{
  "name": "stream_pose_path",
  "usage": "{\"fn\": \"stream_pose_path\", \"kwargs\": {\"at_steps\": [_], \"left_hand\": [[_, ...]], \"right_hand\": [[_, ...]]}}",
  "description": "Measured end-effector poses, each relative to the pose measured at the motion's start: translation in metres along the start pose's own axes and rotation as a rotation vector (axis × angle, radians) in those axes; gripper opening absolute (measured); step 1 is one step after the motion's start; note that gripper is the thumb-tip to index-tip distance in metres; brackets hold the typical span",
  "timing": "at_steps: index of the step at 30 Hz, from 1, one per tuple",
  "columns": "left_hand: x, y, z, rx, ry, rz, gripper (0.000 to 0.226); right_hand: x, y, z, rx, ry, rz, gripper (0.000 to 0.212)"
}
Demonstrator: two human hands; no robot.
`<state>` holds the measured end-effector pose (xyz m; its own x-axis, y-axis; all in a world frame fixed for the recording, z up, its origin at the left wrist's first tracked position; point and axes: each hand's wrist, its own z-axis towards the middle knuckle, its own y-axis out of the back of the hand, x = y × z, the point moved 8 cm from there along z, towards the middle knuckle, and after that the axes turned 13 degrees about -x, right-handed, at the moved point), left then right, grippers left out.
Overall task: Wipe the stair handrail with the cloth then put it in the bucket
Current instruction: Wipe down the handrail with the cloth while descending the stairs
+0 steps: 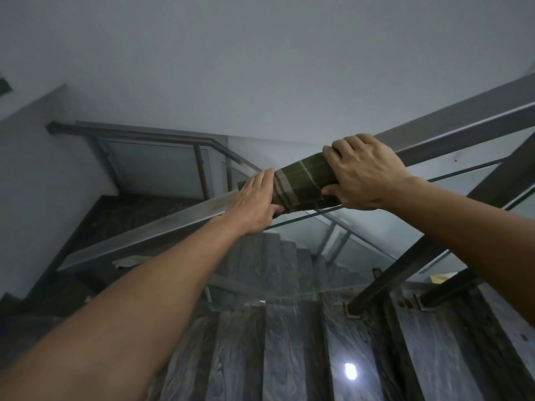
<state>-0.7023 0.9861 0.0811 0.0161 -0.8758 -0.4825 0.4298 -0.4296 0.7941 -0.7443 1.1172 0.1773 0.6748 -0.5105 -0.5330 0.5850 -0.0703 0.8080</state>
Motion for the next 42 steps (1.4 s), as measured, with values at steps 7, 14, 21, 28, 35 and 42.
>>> {"fn": "stream_pose_path", "kwargs": {"at_steps": [7, 14, 21, 28, 35, 42], "left_hand": [[0.094, 0.0, -0.025, 0.12, 0.068, 0.011, 0.09], [0.154, 0.004, -0.044, 0.127, 0.071, -0.02, 0.083], [0.223, 0.005, -0.066, 0.127, 0.075, -0.01, 0.083], [0.307, 0.005, -0.092, 0.087, 0.078, 0.0, 0.082], [0.384, 0.007, -0.115, 0.073, 0.05, -0.02, 0.081], [0.417, 0.01, -0.129, 0.016, -0.012, -0.024, 0.075]], "right_hand": [[0.083, -0.019, 0.037, 0.022, 0.031, 0.025, 0.074], [0.141, -0.032, 0.062, 0.051, 0.023, 0.032, 0.075], [0.204, -0.048, 0.09, 0.035, 0.025, 0.047, 0.073], [0.278, -0.067, 0.122, 0.04, 0.025, 0.056, 0.073], [0.348, -0.085, 0.154, 0.051, 0.036, 0.042, 0.072], [0.384, -0.088, 0.171, 0.081, 0.037, 0.013, 0.075]]}}
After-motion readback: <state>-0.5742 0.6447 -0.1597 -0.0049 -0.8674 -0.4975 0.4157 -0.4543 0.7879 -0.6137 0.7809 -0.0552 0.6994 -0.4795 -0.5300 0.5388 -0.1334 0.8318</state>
